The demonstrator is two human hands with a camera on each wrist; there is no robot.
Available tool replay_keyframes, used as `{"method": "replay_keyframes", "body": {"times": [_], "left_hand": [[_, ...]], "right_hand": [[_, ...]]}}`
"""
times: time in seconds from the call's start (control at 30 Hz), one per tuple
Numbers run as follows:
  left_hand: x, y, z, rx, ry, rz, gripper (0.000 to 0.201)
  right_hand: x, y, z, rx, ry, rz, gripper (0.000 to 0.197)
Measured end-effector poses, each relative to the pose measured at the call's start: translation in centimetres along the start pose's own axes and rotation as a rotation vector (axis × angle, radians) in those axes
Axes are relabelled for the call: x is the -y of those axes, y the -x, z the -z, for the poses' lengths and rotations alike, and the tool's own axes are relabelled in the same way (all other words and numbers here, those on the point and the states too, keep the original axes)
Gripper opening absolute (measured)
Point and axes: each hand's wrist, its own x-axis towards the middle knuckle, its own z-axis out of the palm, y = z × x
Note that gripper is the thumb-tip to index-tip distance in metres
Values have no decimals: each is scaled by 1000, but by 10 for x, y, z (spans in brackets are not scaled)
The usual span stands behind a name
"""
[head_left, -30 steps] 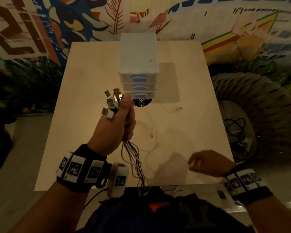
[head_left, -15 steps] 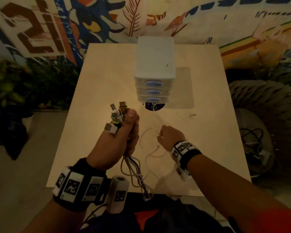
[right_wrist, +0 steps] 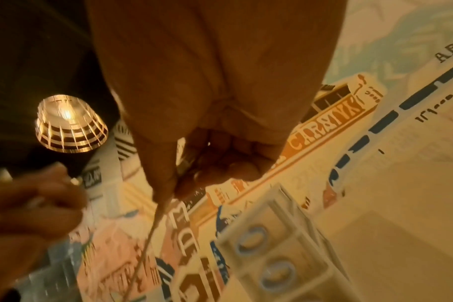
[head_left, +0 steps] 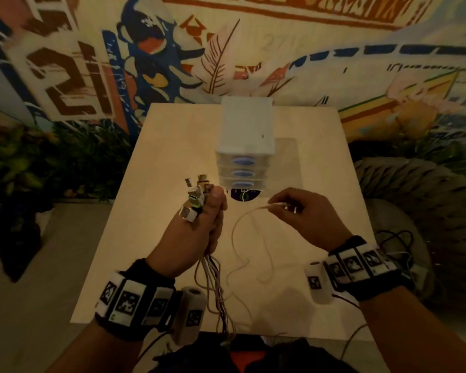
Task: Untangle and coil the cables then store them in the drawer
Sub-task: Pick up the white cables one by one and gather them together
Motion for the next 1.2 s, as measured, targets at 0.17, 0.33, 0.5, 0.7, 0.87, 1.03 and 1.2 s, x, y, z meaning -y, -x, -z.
{"method": "replay_keyframes", "body": {"times": [0.17,0.33,0.5,0.7,0.87,1.03,1.2], "left_hand": [[-7,-12,-25,-23,-32,19,34],[-9,-16,-45,-2,-225,-48,32],[-1,-21,-41,12,-214,-27,33],[-5,-18,-32,146,-501,-13,38],[-2,-20,-19,142,-557,0,36],[6,-23,-8,149,-539,22,37],[10,-29,-7,121,-583,42,30]], "right_hand": [[42,18,38,11,-149,140,16],[56,22,39,-6,-277,162,15],[53,26,33,12,-320,164,18],[45,18,44,-91,-488,162,14],[18,22,67,-139,-503,150,20],[-9,37,102,-473,-626,-6,10],[-66,68,147,-706,-480,-226,17]]}}
